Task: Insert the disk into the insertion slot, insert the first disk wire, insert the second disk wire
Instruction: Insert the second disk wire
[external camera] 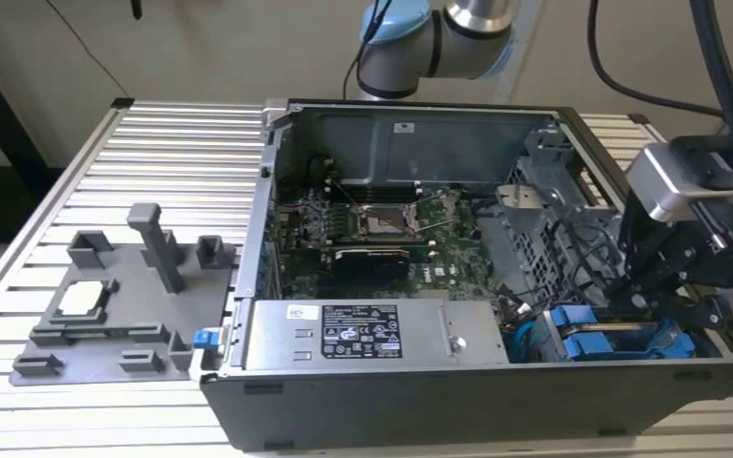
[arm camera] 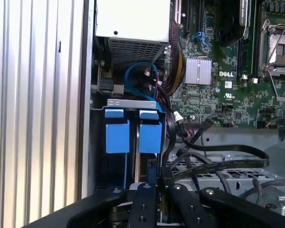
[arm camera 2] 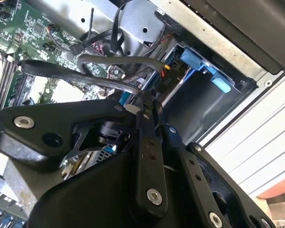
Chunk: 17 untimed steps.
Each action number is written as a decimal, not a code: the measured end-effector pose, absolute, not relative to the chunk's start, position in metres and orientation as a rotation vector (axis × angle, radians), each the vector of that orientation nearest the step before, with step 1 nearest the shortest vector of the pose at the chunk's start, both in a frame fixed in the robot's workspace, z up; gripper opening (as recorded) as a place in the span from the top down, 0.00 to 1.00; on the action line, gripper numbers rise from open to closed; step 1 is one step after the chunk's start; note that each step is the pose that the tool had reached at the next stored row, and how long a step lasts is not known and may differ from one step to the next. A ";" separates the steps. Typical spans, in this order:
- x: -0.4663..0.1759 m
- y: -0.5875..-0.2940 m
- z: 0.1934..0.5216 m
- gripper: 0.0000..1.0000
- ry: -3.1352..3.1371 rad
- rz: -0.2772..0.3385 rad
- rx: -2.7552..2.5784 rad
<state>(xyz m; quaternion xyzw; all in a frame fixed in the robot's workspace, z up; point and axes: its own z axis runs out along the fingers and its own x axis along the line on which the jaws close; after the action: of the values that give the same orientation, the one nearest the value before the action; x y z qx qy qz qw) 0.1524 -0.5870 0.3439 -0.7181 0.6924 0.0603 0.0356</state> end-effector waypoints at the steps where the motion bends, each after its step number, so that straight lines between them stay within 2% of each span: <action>1: 0.152 -0.587 0.344 0.84 2.128 0.185 -2.206; 17: 0.153 -0.589 0.340 0.84 2.132 0.186 -2.200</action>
<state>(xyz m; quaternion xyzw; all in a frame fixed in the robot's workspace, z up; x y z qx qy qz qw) 0.1530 -0.5890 0.3403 -0.7164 0.6941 0.0607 0.0362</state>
